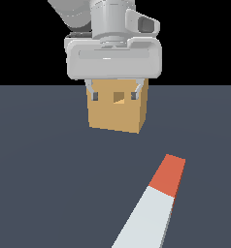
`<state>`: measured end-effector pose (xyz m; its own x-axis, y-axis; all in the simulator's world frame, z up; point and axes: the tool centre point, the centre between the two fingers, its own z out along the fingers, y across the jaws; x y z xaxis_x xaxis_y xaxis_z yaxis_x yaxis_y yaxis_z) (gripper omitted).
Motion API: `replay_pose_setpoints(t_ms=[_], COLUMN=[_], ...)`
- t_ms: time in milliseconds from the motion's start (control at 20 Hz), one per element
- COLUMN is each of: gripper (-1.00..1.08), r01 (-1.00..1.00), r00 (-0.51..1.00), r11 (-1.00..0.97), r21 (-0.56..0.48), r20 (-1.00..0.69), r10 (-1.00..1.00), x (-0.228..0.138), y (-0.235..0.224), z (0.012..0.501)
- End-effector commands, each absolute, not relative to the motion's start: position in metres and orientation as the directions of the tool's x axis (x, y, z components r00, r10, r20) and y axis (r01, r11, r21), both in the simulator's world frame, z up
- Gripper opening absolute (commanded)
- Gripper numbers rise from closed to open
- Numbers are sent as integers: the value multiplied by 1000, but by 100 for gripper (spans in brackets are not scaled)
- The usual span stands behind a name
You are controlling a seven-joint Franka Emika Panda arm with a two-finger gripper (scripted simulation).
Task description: Insert the peg into the horizontal hole in a box.
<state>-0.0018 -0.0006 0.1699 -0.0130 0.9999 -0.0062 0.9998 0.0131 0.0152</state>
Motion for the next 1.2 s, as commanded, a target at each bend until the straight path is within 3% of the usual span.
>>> replay_pose_setpoints(t_ms=[0,550,1150], gripper=[100,100,100], r01=[1000,994,886], r00=[-13,109,463], r11=[13,-109,-463], r21=[15,13,5], r20=[-6,-6,-3], r10=[1000,994,886], x=[-2,16,43], y=[-1,-35,-149], z=[170,150,91])
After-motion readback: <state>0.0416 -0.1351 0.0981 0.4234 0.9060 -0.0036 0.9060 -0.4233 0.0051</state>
